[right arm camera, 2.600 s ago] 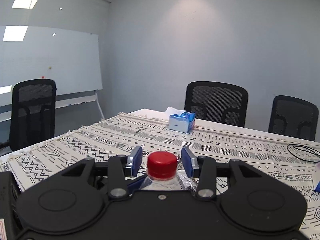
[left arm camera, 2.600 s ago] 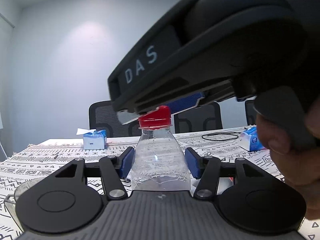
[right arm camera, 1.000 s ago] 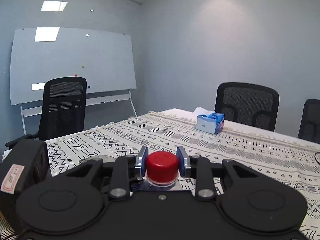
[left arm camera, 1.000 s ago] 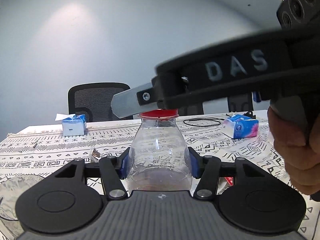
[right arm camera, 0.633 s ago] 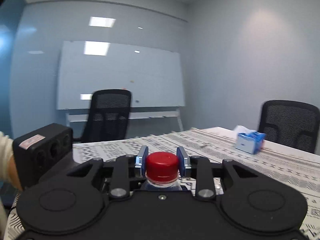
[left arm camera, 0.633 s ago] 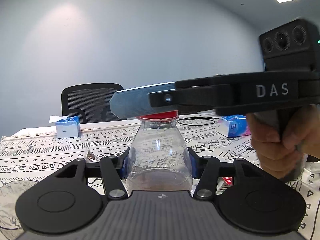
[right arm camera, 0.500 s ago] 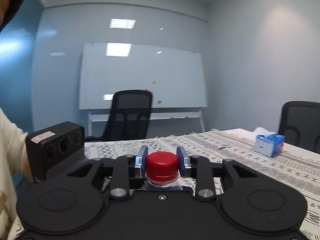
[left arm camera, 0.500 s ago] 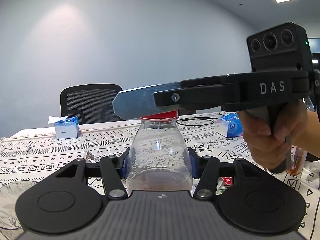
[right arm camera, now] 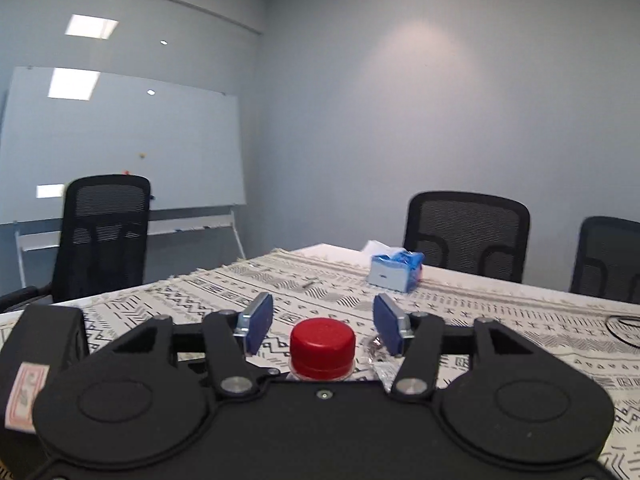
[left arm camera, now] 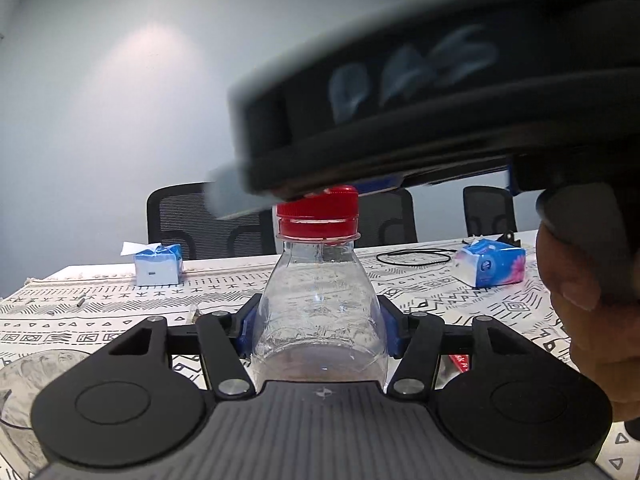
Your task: Unscrew bottle cap and pour
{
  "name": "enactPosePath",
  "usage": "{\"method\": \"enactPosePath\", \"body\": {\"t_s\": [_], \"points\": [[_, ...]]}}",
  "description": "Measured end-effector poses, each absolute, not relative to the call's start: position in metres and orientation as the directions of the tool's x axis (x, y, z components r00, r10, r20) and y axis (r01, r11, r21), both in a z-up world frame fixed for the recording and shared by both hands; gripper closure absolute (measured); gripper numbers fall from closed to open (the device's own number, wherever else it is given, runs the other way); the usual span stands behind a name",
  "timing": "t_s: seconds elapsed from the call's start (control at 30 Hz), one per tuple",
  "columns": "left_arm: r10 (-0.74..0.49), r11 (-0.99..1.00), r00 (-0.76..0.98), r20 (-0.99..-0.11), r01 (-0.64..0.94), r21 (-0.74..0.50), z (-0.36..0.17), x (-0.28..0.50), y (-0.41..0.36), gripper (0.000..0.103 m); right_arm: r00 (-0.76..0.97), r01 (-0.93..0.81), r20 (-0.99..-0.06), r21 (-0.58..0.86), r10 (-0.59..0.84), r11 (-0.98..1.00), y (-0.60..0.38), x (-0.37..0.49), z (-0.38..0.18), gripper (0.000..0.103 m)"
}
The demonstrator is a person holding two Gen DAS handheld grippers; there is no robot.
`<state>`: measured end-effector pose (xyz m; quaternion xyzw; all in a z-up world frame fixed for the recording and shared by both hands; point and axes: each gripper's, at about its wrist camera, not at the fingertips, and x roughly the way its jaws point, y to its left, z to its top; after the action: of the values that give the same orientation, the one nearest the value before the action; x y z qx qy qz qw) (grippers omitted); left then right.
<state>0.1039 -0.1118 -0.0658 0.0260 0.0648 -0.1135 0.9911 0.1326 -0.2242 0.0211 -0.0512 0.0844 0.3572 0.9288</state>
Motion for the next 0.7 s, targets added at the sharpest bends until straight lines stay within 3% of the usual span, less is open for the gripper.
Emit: {"method": "enactPosePath", "body": {"t_s": [0.23,0.53,0.7], "points": [[-0.26,0.962,0.954,-0.151,0.269,0.039,-0.062,0.109,-0.109,0.049,0.637,-0.768,-0.168,-0.056,0.753,0.638,-0.24,0.15,0.016,0.071],[-0.295,0.953,0.941,-0.167,0.302,0.015,-0.061,0.115,-0.103,0.05,0.288,-0.957,-0.106,-0.063,0.952,0.282,-0.27,0.197,0.009,0.071],[-0.28,0.959,0.945,-0.168,0.284,0.001,-0.061,0.115,-0.101,0.05,0.411,-0.91,-0.181,-0.028,0.894,0.413,-0.251,0.185,0.023,0.069]]}}
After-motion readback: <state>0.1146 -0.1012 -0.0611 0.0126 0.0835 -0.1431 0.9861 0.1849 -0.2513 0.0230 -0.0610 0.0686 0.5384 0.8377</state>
